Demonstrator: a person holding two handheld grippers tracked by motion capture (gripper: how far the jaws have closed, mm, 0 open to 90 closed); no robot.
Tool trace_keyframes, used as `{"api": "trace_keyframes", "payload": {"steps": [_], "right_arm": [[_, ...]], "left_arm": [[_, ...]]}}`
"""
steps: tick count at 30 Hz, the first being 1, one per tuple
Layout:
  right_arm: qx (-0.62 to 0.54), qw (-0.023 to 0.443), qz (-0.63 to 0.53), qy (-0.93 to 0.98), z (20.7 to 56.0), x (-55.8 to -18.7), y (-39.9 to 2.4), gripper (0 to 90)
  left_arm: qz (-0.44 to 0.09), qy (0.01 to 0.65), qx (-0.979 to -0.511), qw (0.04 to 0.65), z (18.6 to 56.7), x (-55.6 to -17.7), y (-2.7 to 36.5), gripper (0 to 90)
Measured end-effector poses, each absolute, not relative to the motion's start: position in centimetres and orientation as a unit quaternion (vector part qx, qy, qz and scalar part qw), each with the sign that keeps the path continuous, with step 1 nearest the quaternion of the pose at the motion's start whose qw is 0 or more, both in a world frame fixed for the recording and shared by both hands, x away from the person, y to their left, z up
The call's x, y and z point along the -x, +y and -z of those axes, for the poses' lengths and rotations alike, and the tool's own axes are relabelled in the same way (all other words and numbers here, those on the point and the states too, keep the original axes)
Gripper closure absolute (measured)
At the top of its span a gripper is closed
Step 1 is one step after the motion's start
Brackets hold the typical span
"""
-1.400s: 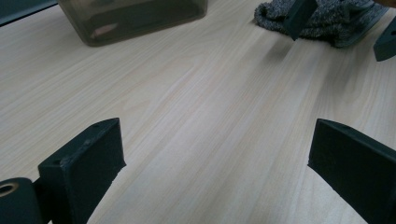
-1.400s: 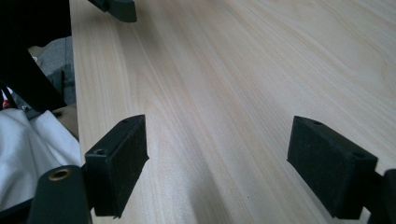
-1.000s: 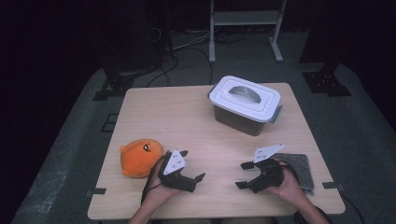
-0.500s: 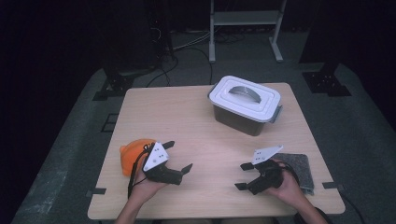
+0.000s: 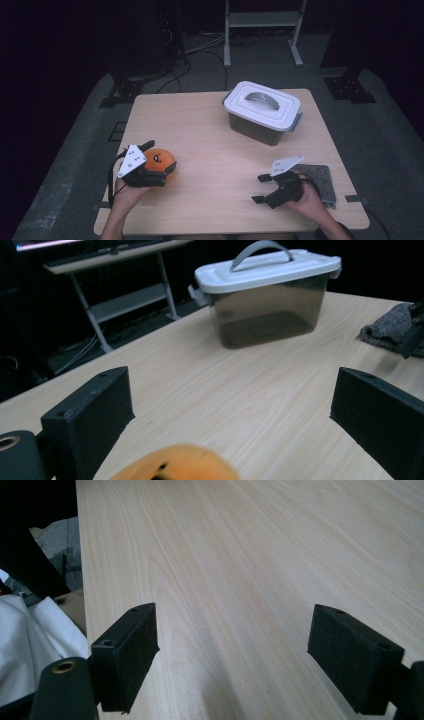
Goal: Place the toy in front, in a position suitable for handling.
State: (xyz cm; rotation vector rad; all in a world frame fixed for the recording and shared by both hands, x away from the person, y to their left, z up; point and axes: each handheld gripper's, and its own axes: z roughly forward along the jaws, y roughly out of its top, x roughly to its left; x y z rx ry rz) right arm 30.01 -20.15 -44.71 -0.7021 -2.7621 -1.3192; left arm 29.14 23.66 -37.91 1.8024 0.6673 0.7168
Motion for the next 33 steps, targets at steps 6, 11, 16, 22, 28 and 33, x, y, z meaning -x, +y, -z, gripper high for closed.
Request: {"api": "trace_keyframes", "payload": {"steps": [6, 11, 16, 22, 28, 33], "right_arm": [[0.221, 0.0, 0.418, -0.881, 44.7, -30.0, -20.1, 18.9], [0.221, -0.001, 0.418, -0.881, 44.7, -30.0, -20.1, 18.9], [0.22, 0.0, 0.416, -0.882, 44.7, -29.9, -20.0, 18.9], [0.219, -0.001, 0.417, -0.882, 44.7, -29.9, -20.1, 18.9], [0.22, -0.002, 0.416, -0.882, 44.7, -29.9, -20.1, 18.9], [0.219, -0.002, 0.415, -0.883, 44.7, -29.9, -20.0, 18.9]], "left_arm": [[-0.305, 0.294, -0.745, 0.516, 38.2, -29.3, 26.2, 2.6], [-0.294, 0.3, -0.75, 0.511, 38.8, -29.6, 27.7, 4.8], [-0.286, 0.31, -0.754, 0.504, 39.7, -29.9, 28.4, 6.1], [-0.278, 0.319, -0.759, 0.495, 40.7, -30.4, 29.1, 10.0], [-0.264, 0.331, -0.759, 0.494, 41.8, -30.8, 29.9, 13.9], [-0.243, 0.339, -0.766, 0.49, 42.8, -31.2, 30.3, 17.1]]}}
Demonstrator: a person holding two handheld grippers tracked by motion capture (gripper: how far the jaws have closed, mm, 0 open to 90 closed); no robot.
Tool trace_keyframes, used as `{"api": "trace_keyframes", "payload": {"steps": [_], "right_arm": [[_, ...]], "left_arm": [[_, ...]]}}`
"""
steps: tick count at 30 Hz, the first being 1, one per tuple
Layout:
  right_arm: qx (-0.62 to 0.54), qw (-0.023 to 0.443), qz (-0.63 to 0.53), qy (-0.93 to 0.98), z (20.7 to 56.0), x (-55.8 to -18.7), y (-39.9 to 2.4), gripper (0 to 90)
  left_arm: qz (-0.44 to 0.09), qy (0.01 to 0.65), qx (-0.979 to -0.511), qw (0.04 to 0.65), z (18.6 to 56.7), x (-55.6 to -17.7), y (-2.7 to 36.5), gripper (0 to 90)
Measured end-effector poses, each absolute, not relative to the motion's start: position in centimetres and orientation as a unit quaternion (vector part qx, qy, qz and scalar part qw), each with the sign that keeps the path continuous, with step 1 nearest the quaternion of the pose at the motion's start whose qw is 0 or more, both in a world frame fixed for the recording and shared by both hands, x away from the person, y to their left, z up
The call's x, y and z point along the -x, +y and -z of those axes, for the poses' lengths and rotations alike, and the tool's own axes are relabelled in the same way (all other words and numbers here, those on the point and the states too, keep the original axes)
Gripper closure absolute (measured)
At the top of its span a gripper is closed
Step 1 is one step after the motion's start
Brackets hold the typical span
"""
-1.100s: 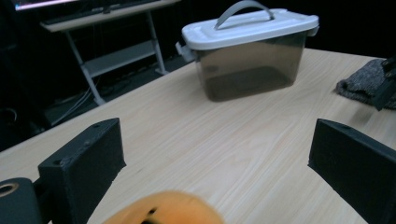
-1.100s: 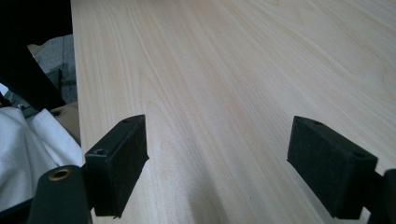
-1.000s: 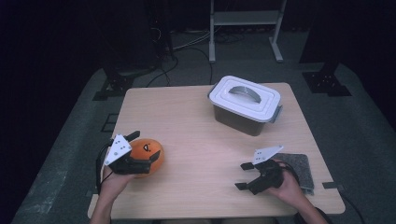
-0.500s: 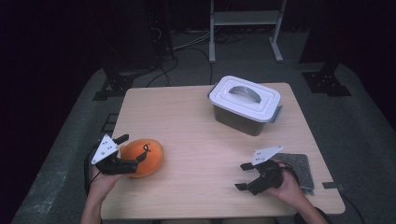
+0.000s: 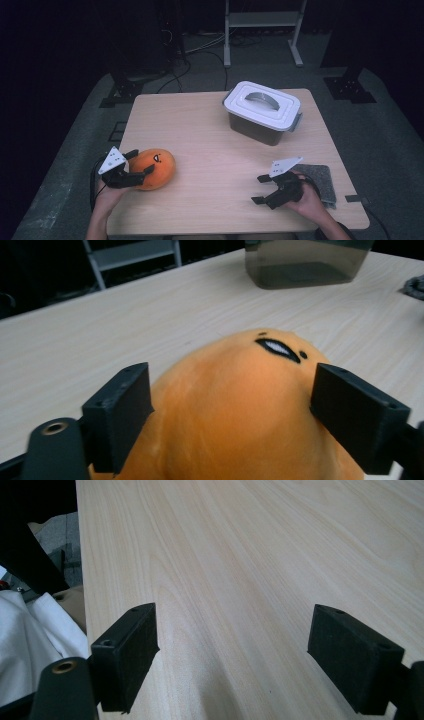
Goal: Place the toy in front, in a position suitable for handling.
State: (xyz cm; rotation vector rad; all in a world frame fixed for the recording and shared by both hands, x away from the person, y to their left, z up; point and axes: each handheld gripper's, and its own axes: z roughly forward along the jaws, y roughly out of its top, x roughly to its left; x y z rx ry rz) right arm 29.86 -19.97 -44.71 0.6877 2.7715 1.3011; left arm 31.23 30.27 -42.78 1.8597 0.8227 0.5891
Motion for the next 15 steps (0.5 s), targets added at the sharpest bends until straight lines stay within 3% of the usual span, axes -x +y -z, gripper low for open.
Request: {"api": "trace_keyframes", "payload": {"steps": [10, 15], "right_arm": [[-0.218, 0.0, -0.413, 0.884, 44.8, -29.9, -19.8, 19.0], [-0.219, -0.001, -0.412, 0.885, 44.8, -29.9, -19.8, 19.1]], "left_arm": [[-0.218, 0.369, -0.759, 0.49, 44.0, -31.9, 30.0, 21.2], [-0.221, 0.374, -0.762, 0.48, 44.0, -31.9, 29.9, 27.4]]}}
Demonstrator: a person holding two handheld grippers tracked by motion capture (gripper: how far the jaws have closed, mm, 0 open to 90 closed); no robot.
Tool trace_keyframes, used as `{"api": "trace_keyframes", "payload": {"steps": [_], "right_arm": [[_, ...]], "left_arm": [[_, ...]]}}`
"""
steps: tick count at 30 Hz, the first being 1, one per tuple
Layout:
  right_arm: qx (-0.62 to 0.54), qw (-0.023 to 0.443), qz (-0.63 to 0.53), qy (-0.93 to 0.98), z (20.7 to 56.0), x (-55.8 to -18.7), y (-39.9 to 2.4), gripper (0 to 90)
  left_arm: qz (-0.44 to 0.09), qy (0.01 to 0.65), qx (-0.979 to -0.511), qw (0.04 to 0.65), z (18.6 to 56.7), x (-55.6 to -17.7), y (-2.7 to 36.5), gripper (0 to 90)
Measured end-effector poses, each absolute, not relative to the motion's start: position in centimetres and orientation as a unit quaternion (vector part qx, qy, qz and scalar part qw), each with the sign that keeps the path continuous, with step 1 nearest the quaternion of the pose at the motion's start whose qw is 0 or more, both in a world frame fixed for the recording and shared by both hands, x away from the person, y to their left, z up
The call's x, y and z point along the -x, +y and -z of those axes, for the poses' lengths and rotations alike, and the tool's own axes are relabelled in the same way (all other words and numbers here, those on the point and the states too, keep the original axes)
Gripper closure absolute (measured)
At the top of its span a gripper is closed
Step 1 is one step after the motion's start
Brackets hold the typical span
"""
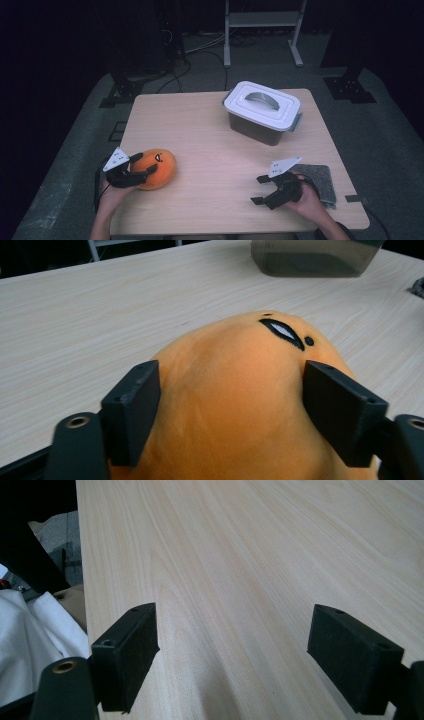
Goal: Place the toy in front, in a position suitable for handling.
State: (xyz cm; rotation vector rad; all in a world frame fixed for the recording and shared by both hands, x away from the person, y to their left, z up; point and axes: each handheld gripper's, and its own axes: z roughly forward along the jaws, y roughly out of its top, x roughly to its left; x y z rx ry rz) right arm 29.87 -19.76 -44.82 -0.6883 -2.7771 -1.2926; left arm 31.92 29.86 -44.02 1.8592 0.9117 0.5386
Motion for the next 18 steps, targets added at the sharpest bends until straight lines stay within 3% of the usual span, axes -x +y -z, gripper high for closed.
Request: {"api": "trace_keyframes", "payload": {"steps": [6, 15, 18], "right_arm": [[0.216, 0.001, 0.41, -0.886, 44.82, -29.81, -19.66, 20.1], [0.214, 0.0, 0.406, -0.889, 44.85, -29.8, -19.6, 20.4], [0.215, 0.001, 0.407, -0.888, 44.81, -29.8, -19.66, 20.7]], "left_arm": [[-0.224, 0.373, -0.763, 0.479, 44.1, -31.91, 29.81, 34.1], [-0.254, 0.379, -0.751, 0.477, 43.85, -31.65, 29.03, 52.8], [-0.24, 0.392, -0.738, 0.493, 43.81, -31.64, 29.31, 53.5]]}}
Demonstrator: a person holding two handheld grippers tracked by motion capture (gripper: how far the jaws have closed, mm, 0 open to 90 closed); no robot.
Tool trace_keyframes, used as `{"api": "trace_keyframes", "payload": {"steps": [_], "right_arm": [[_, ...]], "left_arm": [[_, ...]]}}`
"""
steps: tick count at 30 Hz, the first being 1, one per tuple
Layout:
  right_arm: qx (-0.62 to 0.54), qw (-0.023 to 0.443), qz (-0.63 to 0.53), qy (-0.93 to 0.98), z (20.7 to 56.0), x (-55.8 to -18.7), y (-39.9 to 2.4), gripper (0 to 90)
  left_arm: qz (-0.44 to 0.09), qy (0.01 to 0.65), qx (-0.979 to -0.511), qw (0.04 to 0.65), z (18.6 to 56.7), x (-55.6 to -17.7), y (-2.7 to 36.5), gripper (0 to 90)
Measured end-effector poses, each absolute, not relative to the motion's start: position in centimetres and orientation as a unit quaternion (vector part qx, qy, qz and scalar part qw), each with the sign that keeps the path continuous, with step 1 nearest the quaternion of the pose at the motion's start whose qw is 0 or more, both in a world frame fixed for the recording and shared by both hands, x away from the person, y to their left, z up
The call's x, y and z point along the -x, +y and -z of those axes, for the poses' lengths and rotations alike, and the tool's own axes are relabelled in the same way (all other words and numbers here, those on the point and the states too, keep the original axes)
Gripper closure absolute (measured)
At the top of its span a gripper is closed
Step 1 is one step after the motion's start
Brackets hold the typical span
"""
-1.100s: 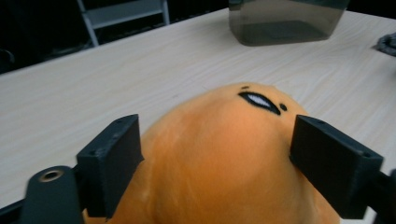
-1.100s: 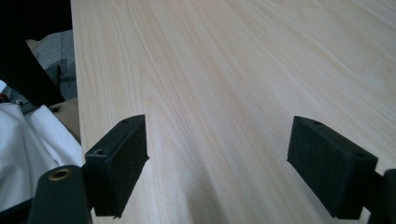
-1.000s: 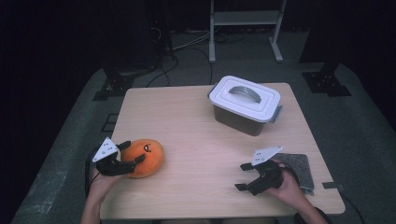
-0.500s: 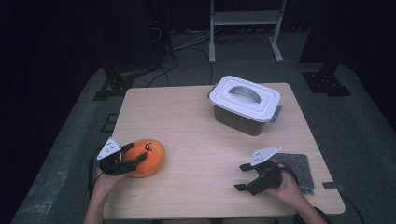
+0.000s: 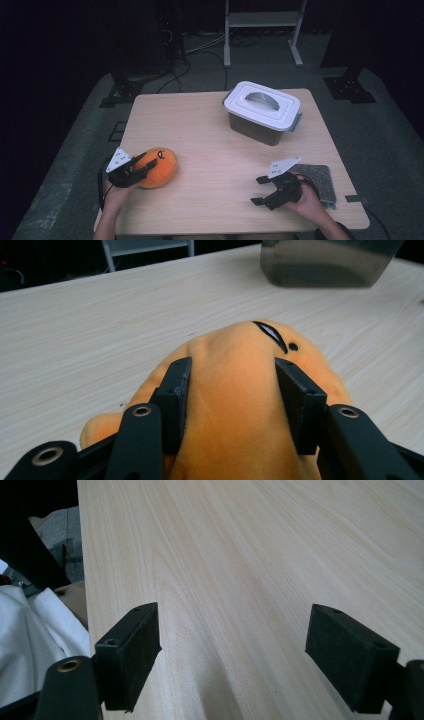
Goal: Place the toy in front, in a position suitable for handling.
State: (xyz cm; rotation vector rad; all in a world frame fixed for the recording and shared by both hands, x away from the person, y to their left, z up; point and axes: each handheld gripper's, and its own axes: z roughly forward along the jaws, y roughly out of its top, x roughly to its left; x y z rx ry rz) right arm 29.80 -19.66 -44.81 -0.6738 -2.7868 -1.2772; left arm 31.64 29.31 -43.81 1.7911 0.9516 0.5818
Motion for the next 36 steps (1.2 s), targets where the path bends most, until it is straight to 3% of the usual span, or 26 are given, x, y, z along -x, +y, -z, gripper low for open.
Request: {"api": "trace_keyframes", "payload": {"steps": [20, 36], "right_arm": [[0.213, 0.003, 0.412, -0.886, 44.8, -29.8, -19.8, 21.1], [0.222, 0.008, 0.415, -0.882, 44.6, -29.9, -20.2, 21.1]], "left_arm": [[-0.239, 0.383, -0.722, 0.524, 42.2, -30.9, 29.6, 56.8], [-0.19, 0.289, -0.751, 0.562, 39.9, -30.0, 23.1, 57.5]]}}
